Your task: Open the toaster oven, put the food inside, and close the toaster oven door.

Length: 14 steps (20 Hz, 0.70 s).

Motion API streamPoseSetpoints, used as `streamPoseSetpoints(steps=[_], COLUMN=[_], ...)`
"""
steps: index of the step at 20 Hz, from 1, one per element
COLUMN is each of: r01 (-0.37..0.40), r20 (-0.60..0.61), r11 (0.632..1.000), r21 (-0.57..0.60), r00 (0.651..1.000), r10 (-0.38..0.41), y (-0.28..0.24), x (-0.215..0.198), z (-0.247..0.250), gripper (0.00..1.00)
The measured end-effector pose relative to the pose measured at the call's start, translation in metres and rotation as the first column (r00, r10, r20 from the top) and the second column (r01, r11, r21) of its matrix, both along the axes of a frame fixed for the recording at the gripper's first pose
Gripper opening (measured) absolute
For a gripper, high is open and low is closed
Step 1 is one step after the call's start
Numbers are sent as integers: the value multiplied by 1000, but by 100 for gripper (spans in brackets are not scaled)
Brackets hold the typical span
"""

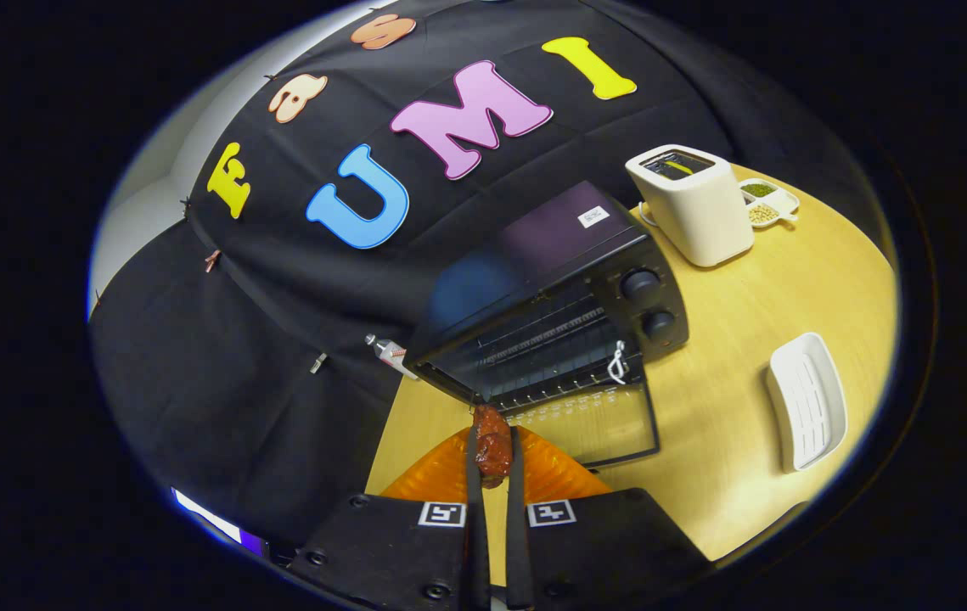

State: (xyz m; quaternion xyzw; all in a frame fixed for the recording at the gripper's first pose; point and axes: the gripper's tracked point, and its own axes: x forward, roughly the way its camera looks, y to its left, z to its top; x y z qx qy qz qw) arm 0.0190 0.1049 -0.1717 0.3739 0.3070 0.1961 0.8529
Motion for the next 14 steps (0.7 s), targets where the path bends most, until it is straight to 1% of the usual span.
streamPoseSetpoints(steps=[3, 6, 9, 14], r01=[29, 75, 108, 170], r20=[-20, -58, -88, -117], r11=[1000, 997, 993, 984], r21=[9, 23, 36, 54], r00=[999, 996, 991, 980], r10=[-28, -74, -105, -163], y=[21, 30, 44, 48], x=[23, 47, 73, 113], z=[-9, -21, -42, -66], gripper=[12, 12, 12, 12])
